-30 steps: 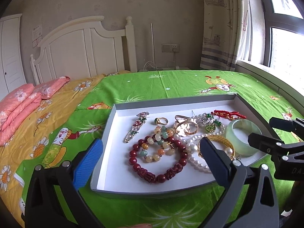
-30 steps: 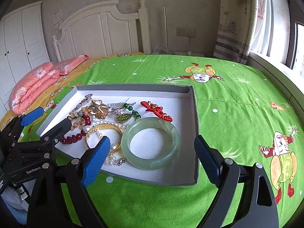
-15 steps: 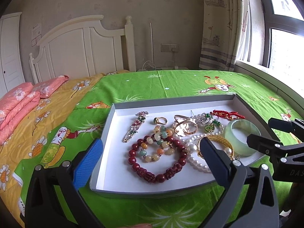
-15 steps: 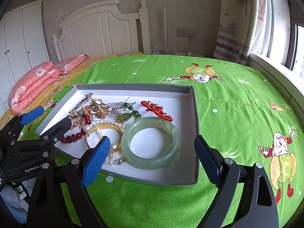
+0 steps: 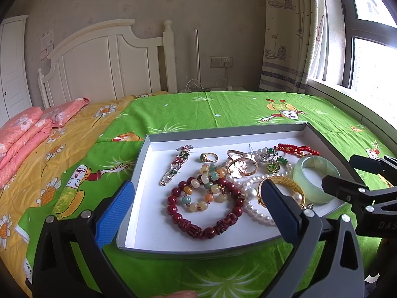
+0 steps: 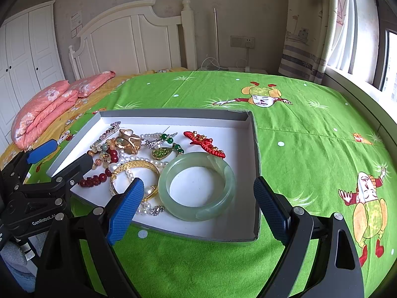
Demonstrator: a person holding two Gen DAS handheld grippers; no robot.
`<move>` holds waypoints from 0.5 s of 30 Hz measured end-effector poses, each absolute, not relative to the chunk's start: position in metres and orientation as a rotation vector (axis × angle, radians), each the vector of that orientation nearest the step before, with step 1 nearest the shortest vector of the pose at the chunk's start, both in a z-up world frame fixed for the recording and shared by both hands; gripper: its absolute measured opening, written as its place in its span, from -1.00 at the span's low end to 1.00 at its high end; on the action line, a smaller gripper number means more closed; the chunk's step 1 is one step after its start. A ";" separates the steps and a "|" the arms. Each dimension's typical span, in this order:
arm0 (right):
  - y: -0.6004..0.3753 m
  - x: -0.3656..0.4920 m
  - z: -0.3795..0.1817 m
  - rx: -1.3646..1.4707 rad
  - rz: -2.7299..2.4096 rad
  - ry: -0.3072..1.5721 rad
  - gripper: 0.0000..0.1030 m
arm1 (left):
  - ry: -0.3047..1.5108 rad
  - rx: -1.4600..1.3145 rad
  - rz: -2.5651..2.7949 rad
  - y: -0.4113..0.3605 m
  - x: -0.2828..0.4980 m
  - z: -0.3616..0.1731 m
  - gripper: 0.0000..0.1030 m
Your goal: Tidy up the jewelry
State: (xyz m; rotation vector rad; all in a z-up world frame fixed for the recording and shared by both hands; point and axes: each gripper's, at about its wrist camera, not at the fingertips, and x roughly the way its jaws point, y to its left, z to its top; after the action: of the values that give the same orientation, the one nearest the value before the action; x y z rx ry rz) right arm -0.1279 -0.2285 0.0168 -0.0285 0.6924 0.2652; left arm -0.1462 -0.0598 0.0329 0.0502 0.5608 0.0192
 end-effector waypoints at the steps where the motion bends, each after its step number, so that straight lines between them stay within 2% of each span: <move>1: -0.228 -0.128 0.017 -0.029 0.265 0.692 0.67 | 0.562 0.051 0.020 -0.060 -0.146 0.033 0.96; 15: -0.228 -0.128 0.016 -0.029 0.267 0.694 0.67 | 0.595 0.084 0.041 -0.063 -0.143 0.027 0.96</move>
State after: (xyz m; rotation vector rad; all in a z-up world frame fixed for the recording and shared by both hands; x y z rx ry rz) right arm -0.1279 -0.2279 0.0165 -0.0286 0.6941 0.2666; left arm -0.1431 -0.0633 0.0274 0.0835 0.5952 0.0411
